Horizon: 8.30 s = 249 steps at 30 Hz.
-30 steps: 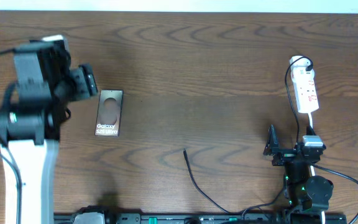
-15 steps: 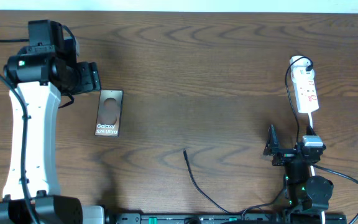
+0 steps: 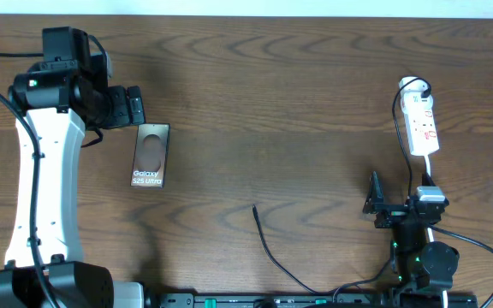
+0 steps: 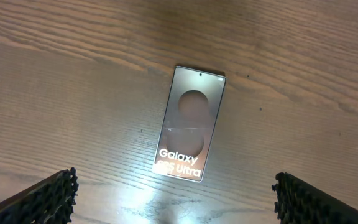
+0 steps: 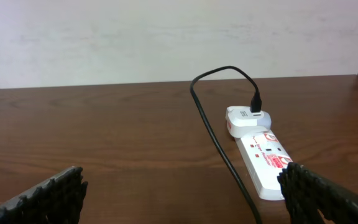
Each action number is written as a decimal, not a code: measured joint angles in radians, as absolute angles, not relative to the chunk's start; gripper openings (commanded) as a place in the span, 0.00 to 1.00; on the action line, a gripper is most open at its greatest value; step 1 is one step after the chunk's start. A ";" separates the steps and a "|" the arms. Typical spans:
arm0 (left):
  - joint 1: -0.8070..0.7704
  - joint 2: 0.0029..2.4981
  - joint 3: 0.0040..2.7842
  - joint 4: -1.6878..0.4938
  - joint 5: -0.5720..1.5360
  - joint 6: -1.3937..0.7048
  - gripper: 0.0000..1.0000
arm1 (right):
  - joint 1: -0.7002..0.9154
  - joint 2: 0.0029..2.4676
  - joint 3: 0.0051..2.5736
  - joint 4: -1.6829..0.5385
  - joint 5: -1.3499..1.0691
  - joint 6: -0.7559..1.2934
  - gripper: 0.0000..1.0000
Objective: Plug charger to phone and switch on socket
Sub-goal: 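Move the left gripper forward and down over the Galaxy phone, then lower the left gripper and close it on the phone's sides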
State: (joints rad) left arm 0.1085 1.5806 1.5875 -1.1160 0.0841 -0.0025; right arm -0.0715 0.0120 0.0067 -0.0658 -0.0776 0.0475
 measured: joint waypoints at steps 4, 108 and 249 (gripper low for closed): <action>0.109 1.583 1.588 -1.100 0.084 0.008 1.00 | -0.072 0.012 0.007 -0.066 -0.078 0.047 0.99; 0.045 1.937 1.263 -0.751 0.076 0.050 1.00 | -0.072 0.012 0.007 -0.066 -0.078 0.047 0.99; 0.045 1.937 1.212 -0.684 0.068 0.166 0.81 | -0.072 0.012 0.007 -0.066 -0.078 0.047 0.99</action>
State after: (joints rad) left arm 0.0448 1.9366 1.2121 -0.6842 0.0685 0.1658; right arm -0.0715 0.0120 0.0067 -0.0658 -0.0776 0.0475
